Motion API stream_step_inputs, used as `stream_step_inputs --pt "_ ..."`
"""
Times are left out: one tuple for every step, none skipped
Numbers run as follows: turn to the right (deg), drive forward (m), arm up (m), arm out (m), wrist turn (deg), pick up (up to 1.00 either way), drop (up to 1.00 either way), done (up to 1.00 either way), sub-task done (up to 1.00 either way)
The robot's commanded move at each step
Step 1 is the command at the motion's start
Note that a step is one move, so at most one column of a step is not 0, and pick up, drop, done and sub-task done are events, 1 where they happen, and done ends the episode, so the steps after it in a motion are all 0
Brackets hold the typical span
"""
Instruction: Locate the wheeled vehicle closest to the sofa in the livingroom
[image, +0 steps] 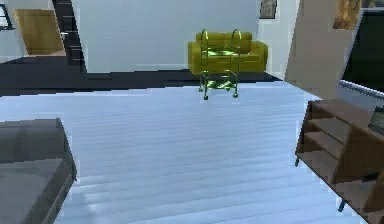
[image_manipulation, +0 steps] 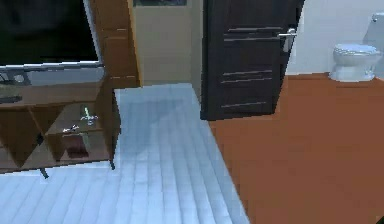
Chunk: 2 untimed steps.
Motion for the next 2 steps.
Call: stream_step_inputs --pt "0.0 1.0 0.0 0.0 0.0 0.0 0.0 0.0 0.0" --pt "0.0 1.0 0.0 0.0 0.0 0.0 0.0 0.0 0.0"
